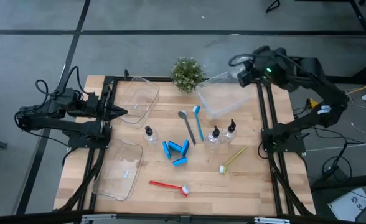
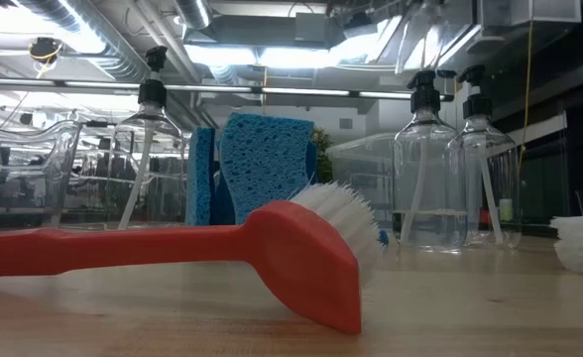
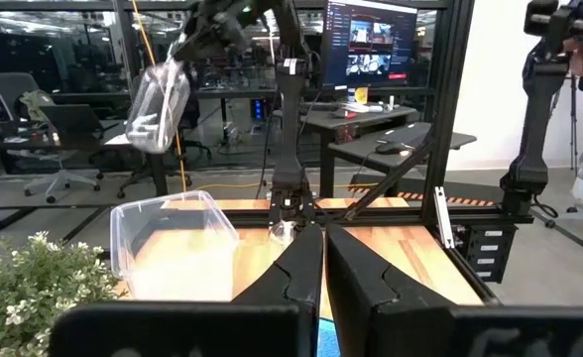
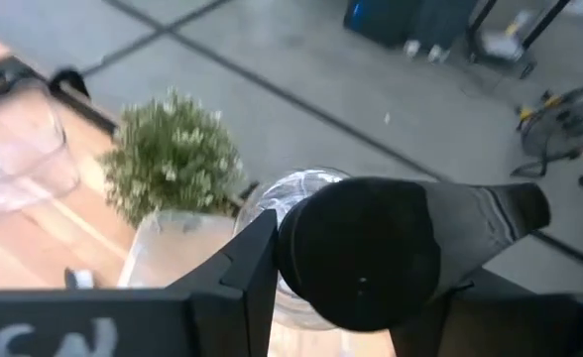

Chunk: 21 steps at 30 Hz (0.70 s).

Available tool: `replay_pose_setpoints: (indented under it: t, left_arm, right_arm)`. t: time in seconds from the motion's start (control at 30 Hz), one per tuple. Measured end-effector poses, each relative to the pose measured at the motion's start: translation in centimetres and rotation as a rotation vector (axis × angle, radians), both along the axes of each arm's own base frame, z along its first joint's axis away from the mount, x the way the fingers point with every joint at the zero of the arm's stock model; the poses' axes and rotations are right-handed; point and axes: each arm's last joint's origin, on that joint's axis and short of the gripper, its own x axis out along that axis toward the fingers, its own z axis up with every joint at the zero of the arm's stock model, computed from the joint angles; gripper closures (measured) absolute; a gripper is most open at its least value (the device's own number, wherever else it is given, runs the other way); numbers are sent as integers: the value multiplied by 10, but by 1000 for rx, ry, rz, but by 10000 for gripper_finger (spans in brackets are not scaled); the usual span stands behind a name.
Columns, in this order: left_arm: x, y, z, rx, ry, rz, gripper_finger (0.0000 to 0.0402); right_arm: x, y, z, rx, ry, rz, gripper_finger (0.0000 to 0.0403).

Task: Pick & Place Kitchen Sink Supplies
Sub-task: Put the soap dispenser into the white bin

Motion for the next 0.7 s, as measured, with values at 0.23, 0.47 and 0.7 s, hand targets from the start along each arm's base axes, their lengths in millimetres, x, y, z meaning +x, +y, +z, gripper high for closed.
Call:
replay_pose_setpoints:
  t: [0.23,0.47,0.7]
  left_arm:
    - [0,0,0,0,0,0,392]
    - [0,0,0,0,0,0,389]
    - [0,0,0,0,0,0,393]
  right_arm:
    - [29,-38,-22,102,130,-9,265]
    - [34,-74,-37,219,160,-31,265]
    - [30,-94,-53,278,143,-12,265]
